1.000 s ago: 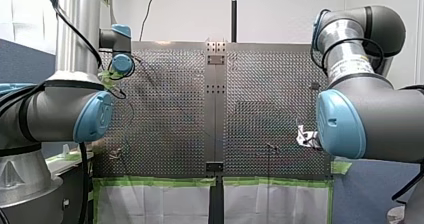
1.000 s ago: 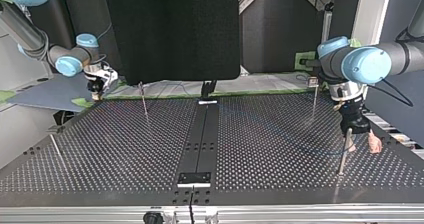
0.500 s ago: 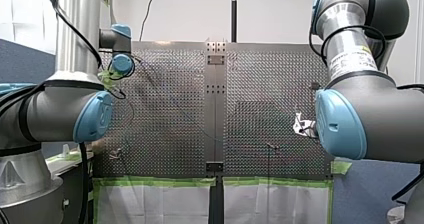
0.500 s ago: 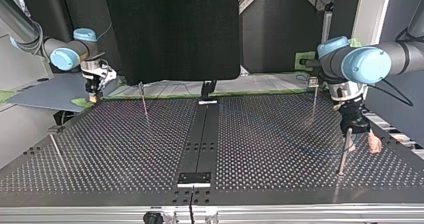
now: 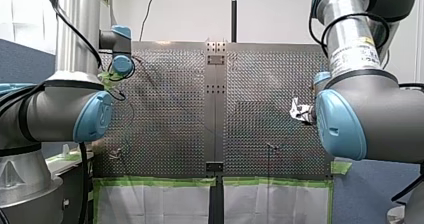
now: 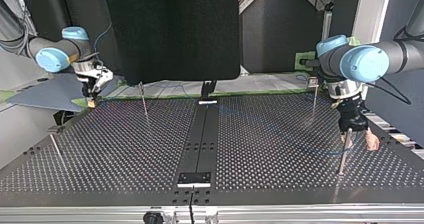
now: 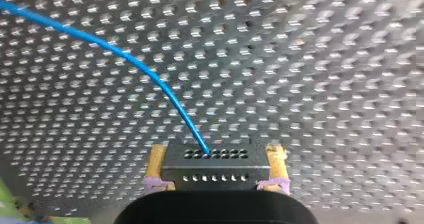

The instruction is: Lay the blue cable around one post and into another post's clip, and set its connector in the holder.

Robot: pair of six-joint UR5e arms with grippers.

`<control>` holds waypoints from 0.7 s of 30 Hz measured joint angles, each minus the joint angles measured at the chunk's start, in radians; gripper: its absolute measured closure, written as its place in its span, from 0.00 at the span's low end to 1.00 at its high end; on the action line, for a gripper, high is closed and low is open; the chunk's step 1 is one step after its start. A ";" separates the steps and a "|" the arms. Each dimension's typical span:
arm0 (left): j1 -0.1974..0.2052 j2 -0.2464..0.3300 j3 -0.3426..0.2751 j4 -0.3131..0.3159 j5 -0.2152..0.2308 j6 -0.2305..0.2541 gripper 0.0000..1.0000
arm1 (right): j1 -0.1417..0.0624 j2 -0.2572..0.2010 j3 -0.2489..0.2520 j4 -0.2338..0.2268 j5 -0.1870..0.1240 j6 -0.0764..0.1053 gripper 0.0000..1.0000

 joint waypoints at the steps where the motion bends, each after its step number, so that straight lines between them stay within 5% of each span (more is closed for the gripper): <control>1: 0.000 0.000 0.000 0.000 0.000 0.000 0.00 | 0.000 -0.008 -0.006 0.007 -0.001 0.002 1.00; 12: 0.004 0.000 0.000 0.000 0.003 -0.002 0.00 | -0.005 -0.114 -0.059 0.058 -0.022 0.010 1.00; 21: 0.005 0.000 0.000 0.000 0.005 -0.002 0.00 | -0.009 -0.193 -0.051 0.059 -0.022 0.008 1.00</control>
